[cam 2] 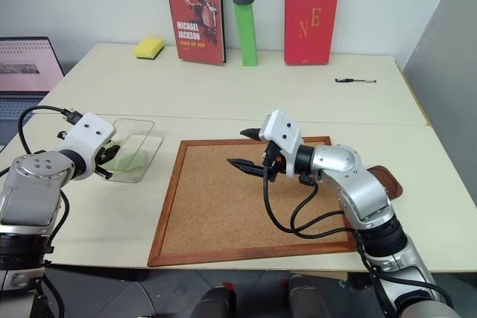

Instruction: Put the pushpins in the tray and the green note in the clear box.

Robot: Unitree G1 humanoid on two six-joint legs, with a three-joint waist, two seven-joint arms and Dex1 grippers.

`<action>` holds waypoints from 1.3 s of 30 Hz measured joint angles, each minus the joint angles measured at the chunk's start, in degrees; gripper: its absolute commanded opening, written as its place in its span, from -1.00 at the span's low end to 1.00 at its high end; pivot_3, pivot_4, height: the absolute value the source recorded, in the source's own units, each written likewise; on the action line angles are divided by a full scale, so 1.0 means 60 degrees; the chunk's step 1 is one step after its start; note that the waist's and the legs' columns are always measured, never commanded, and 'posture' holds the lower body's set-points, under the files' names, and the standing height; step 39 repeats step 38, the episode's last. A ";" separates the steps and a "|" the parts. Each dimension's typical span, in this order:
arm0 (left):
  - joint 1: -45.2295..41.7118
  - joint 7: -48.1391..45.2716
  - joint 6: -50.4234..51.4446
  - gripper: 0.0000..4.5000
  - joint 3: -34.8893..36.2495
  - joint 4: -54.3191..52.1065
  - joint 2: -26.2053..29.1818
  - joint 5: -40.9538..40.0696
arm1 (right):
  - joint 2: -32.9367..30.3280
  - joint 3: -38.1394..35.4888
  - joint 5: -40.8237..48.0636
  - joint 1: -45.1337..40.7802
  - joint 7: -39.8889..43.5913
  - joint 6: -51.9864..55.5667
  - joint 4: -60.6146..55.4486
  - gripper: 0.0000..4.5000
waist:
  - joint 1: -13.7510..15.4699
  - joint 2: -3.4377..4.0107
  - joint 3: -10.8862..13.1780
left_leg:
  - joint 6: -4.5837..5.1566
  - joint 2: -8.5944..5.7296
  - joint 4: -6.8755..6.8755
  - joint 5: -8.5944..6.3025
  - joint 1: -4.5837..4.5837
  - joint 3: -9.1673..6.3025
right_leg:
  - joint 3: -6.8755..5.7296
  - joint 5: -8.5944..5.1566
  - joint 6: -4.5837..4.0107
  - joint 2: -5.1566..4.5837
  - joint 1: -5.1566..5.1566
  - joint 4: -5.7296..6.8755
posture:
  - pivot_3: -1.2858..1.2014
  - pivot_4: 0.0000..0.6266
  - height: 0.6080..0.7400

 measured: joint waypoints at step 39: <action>0.0118 -0.1256 -0.1690 0.89 -0.1339 -0.1866 -0.3376 -0.3326 | -0.0999 -0.2762 -0.0206 0.5264 -0.1977 -0.0123 -0.2440 0.51 | 0.0037 -0.0005 -0.0002 | -0.0003 -0.0007 0.0011 -0.0001 0.0027 0.0013 | 0.0019 0.0002 0.0004 0.0000 0.0029 -0.0004 | 0.03 -0.52 1.00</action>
